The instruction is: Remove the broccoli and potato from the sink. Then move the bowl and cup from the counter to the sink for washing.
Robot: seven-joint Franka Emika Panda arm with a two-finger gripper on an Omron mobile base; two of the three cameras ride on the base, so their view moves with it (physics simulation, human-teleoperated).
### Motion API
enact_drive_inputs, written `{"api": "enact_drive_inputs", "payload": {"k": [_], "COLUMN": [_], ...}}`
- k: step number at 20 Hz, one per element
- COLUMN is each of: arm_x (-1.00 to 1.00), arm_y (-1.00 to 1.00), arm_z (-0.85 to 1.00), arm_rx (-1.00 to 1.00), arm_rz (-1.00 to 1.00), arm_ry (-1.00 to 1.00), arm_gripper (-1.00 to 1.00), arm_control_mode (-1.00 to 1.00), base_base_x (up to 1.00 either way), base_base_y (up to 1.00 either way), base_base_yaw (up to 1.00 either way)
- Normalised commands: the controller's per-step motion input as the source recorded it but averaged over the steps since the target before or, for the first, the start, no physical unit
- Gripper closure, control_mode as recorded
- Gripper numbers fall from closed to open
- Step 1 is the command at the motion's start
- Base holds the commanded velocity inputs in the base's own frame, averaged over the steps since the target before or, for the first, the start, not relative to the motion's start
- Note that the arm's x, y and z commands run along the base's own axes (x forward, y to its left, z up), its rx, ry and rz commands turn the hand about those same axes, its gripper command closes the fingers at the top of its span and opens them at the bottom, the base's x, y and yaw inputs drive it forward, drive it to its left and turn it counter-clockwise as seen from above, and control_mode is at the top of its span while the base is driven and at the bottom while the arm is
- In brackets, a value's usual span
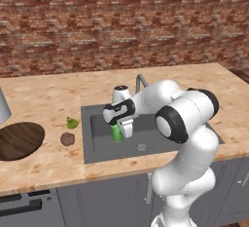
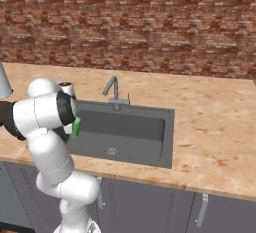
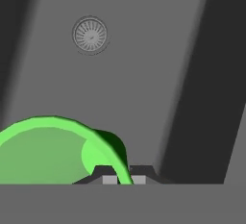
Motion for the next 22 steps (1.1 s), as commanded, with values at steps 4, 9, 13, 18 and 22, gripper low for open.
{"api": "enact_drive_inputs", "payload": {"k": [4, 9, 13, 18, 22], "arm_x": [0.25, 0.28, 0.28, 0.23, 0.20], "arm_y": [0.13, 0.06, 0.07, 0.10, 0.12], "arm_z": [-0.29, -0.24, -0.24, -0.23, -0.22], "arm_rx": [0.00, 0.00, 0.00, 0.00, 0.00], "arm_rz": [0.00, 0.00, 0.00, 0.00, 0.00], "arm_ry": [0.00, -0.01, 0.00, -0.02, -0.05], "arm_gripper": [1.00, 1.00, 1.00, 1.00, 1.00], "arm_control_mode": [-1.00, -1.00, -1.00, -1.00, -1.00], "base_base_x": [0.00, 0.00, 0.00, 0.00, 0.00], "base_base_y": [0.00, 0.00, 0.00, 0.00, 0.00], "base_base_yaw": [0.00, 0.00, 0.00, 0.00, 0.00]}}
